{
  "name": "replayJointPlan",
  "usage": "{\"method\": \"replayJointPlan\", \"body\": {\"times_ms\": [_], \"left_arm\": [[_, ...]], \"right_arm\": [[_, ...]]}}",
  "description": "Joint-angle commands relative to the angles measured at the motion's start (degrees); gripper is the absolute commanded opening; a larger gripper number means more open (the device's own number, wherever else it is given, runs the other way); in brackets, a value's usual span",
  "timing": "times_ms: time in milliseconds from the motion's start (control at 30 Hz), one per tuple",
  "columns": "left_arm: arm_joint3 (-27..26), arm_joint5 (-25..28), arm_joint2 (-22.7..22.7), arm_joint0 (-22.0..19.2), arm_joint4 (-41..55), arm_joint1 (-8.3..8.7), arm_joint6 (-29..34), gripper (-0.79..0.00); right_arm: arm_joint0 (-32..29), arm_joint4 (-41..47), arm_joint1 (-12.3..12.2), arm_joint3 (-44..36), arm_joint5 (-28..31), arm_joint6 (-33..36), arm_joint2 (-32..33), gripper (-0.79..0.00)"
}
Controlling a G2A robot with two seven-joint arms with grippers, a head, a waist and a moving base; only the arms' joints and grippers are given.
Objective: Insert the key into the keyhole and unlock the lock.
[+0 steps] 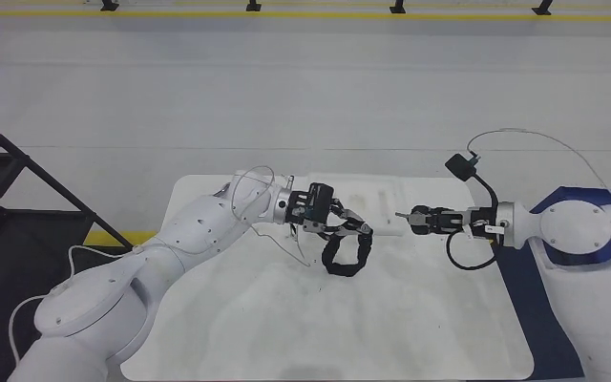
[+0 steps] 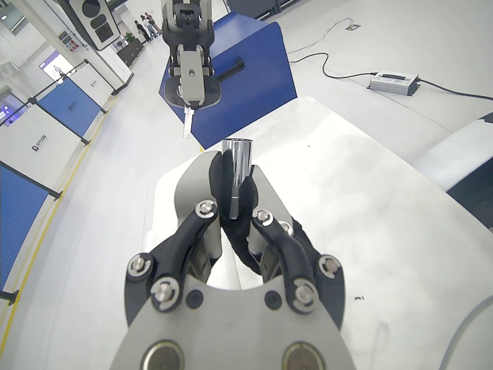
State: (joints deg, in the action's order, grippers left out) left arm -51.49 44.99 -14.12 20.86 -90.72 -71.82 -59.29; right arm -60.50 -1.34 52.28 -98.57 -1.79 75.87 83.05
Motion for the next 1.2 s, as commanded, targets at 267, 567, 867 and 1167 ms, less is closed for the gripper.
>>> {"method": "replayJointPlan", "body": {"times_ms": [267,567,867,1167], "left_arm": [[-0.1,-0.6,0.0,0.2,0.2,-0.03,-0.6,-0.785],[-0.2,-1.0,-0.1,0.7,0.4,-0.02,0.3,-0.785],[-4.2,1.7,-1.8,0.1,-2.4,0.17,6.9,-0.785],[-4.0,5.0,-2.4,-0.9,-2.8,-1.58,8.3,-0.785]], "right_arm": [[0.0,0.0,0.0,0.1,0.0,-0.1,0.0,-0.785],[-0.8,-1.9,-0.2,-1.7,0.7,-0.8,-0.1,-0.785],[0.0,-6.6,-1.5,-10.6,-4.1,6.5,0.8,-0.785],[2.0,-8.9,-2.4,-17.1,-10.2,11.6,0.5,-0.785]]}}
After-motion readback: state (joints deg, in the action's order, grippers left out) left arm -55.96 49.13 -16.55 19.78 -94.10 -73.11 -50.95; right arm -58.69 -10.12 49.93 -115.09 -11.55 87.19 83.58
